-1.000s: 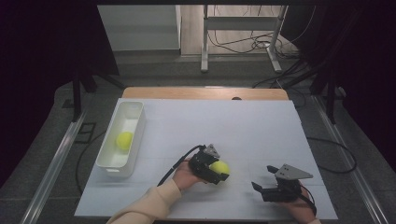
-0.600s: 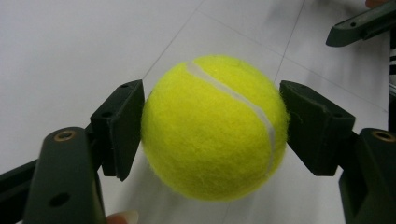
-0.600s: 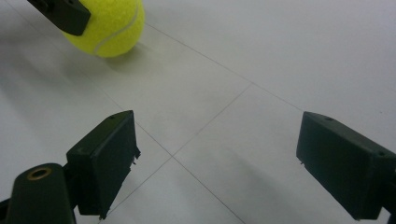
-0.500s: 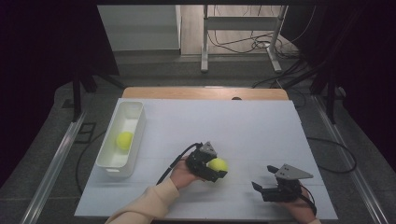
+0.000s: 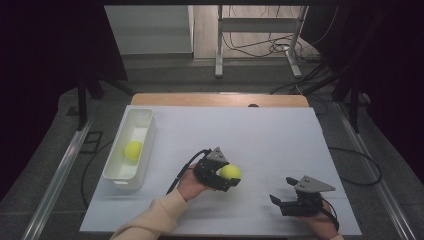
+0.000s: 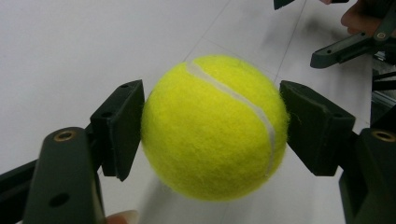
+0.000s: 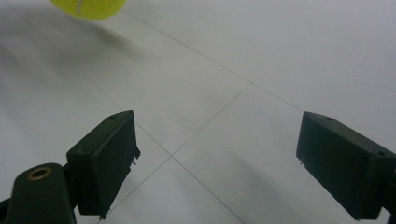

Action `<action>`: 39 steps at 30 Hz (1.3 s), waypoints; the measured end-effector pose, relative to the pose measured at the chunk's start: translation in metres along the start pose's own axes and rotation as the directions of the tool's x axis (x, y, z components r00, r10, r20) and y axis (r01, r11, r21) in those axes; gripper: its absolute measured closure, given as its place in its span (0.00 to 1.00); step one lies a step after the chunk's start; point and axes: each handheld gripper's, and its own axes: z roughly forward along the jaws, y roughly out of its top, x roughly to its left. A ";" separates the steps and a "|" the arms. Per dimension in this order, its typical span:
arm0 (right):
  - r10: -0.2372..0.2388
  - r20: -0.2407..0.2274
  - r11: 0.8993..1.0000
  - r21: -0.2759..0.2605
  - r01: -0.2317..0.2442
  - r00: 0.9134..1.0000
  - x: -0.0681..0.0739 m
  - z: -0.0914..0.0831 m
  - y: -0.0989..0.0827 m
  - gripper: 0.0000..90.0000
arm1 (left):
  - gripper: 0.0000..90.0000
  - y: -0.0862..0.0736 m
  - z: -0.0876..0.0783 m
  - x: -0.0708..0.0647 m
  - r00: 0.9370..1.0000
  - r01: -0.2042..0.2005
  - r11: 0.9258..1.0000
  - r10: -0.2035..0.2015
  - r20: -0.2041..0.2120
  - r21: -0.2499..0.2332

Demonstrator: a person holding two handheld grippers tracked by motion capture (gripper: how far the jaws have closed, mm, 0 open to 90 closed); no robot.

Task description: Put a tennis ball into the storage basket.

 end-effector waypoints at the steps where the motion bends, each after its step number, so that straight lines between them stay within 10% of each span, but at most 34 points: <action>1: 0.000 0.000 1.000 0.000 0.000 1.000 0.000 0.000 0.000 0.14 | 0.30 0.000 -0.002 0.000 1.000 0.000 1.000 0.000 -0.002 -0.002; 39: -0.001 0.002 1.000 0.000 0.001 1.000 0.000 0.000 0.000 0.14 | 0.30 0.005 -0.057 0.017 0.998 0.031 0.989 -0.038 -0.044 -0.142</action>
